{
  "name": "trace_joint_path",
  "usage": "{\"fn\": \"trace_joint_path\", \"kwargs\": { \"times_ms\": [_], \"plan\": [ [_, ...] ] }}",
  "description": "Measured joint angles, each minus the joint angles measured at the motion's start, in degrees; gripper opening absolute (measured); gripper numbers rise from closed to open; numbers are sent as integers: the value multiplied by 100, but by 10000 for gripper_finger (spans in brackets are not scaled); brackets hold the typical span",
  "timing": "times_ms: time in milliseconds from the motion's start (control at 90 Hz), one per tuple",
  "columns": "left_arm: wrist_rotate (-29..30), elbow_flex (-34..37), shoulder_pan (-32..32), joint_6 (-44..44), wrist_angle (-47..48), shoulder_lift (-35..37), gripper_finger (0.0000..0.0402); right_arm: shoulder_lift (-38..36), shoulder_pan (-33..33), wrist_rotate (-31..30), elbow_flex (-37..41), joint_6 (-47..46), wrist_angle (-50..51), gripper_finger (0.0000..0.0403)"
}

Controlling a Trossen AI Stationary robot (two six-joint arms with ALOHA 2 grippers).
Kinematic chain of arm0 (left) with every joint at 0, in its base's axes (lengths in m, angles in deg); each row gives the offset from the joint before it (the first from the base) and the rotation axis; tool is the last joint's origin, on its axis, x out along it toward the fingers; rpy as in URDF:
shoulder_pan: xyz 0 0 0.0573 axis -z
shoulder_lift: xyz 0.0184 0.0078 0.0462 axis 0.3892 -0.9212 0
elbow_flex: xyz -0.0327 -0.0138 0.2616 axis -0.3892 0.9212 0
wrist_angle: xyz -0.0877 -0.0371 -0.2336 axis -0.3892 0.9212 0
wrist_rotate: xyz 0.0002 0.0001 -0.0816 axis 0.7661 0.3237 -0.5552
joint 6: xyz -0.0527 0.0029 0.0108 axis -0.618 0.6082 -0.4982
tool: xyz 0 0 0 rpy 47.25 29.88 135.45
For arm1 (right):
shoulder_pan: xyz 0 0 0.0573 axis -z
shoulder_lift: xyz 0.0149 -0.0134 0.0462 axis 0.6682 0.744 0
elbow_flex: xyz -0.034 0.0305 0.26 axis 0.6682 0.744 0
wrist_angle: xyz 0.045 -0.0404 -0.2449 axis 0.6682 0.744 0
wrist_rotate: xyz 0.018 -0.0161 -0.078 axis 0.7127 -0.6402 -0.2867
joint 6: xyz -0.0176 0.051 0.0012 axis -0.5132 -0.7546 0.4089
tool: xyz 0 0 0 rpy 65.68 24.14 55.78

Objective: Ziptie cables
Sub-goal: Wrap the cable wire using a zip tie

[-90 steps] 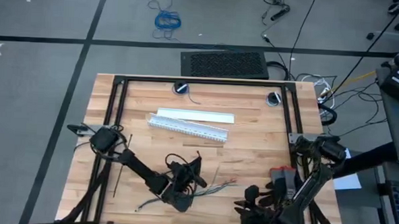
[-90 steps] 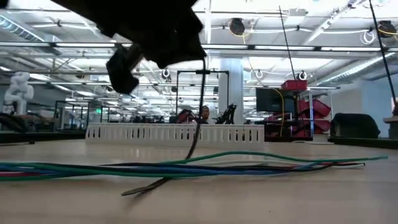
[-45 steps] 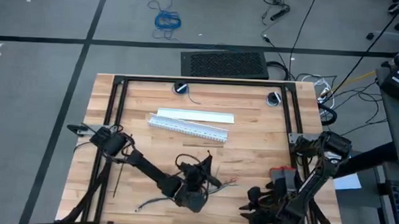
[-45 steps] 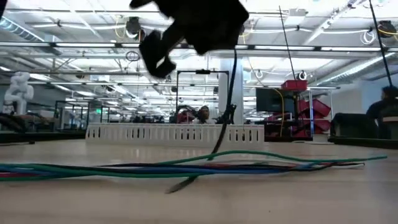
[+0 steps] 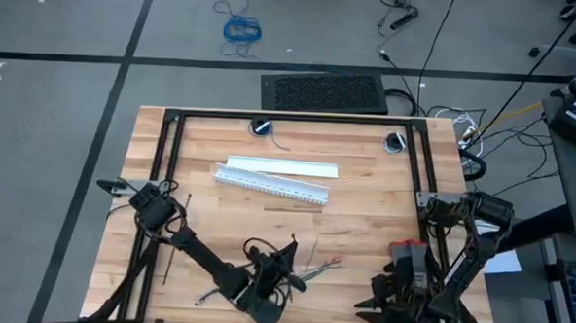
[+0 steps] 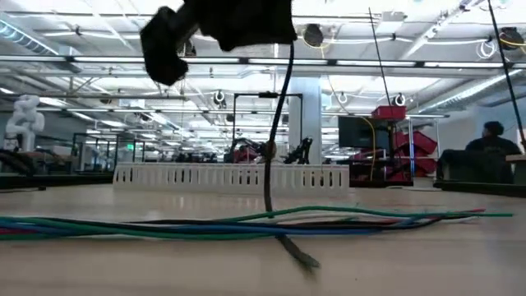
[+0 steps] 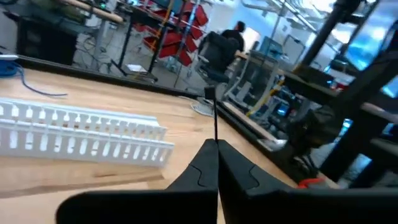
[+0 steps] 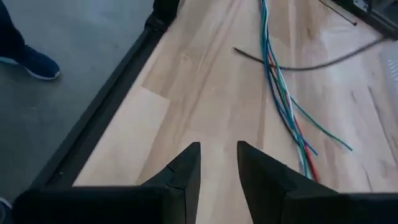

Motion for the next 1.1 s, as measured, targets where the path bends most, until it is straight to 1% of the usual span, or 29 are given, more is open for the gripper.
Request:
{"fn": "trace_joint_path", "kwargs": {
  "times_ms": [122, 233, 300, 378, 433, 511, 633, 700, 733, 767, 833, 867, 911, 978, 1056, 1100],
  "plan": [
    [-313, -3, 33, -305, 0, -55, 0, 128, 2, 137, 434, 466, -1390, 98],
    [-631, -4, 12, -781, 15, -275, 0, 215, 67, 321, 535, 865, -2347, 98],
    [-691, -58, 11, -931, 39, -421, 0, 295, 140, 436, 493, 1074, -2644, 98],
    [-696, -142, 10, -926, 26, -484, 0, 419, 255, 789, 396, 1194, -2825, 98],
    [-694, -192, -17, -741, -3, -485, 0, 491, 328, 974, 356, 1226, -2867, 98],
    [-580, -274, -101, -436, -67, -485, 0, 538, 364, 967, 349, 1311, -2919, 98],
    [-353, -559, -355, 297, -264, -456, 0, 530, 371, 877, 348, 1522, -3024, 98],
    [-401, -734, -490, 1015, -271, -444, 0, 527, 388, 874, 347, 1595, -3021, 98],
    [-608, -792, -546, 1676, -264, -444, 0, 527, 395, 877, 347, 1611, -3007, 98],
    [-942, -847, -595, 2391, -246, -444, 0, 527, 398, 900, 347, 1609, -2985, 98],
    [-1869, -941, -660, 3672, -228, -446, 0, 527, 400, 940, 347, 1601, -2953, 98],
    [-2240, -989, -675, 4117, -229, -446, 0, 527, 398, 964, 347, 1601, -2949, 98],
    [-2573, -1028, -675, 4456, -247, -446, 0, 525, 398, 1030, 346, 1590, -2927, 98],
    [-2937, -1036, -664, 4687, -264, -446, 0, 525, 405, 1137, 345, 1525, -2860, 98],
    [-3008, -1034, -620, 4860, -182, -446, 0, 525, 414, 1139, 345, 1487, -2829, 98],
    [-2928, -1034, -570, 5038, -30, -428, 0, 525, 415, 1131, 345, 1483, -2830, 98]
  ]
}}
